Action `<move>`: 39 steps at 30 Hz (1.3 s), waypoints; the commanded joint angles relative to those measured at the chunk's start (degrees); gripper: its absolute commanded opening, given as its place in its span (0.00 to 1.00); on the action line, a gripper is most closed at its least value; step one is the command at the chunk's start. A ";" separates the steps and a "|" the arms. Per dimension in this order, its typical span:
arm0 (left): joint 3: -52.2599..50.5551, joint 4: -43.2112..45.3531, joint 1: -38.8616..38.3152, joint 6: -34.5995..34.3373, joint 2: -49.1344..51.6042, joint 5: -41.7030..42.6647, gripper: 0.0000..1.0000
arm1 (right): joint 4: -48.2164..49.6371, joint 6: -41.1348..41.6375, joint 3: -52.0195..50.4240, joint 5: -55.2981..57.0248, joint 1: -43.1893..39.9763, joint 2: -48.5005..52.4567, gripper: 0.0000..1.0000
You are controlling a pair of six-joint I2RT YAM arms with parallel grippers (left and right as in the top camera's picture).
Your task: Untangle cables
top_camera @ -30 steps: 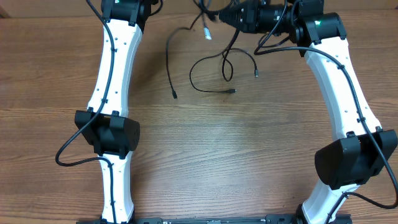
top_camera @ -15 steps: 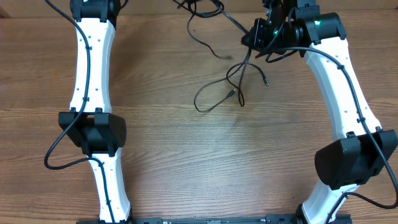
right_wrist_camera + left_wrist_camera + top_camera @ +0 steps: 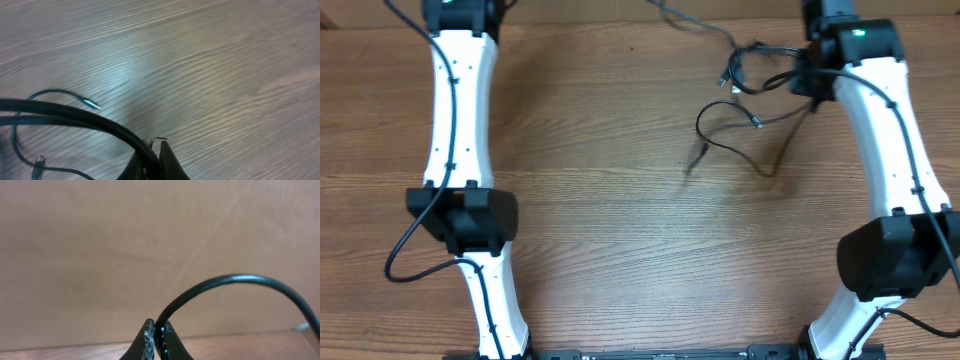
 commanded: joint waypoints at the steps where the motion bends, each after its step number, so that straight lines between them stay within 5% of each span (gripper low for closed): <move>1: 1.42 0.92 3.87 2.05 -5.79 -2.67 0.04 | 0.70 1.49 -0.13 0.98 -4.13 -0.63 0.04; 22: 1.42 5.79 9.42 6.03 -11.63 -0.22 0.04 | 1.33 -3.48 -2.05 -12.66 -7.28 -0.04 0.04; 30: 1.42 17.53 6.45 -4.94 -11.76 29.27 0.04 | 2.03 -3.23 -2.05 -19.21 -7.28 -0.04 0.04; 39: 1.42 26.34 0.37 -9.33 -11.76 35.80 0.04 | 1.73 -2.80 -2.05 -20.70 -7.23 -0.04 0.04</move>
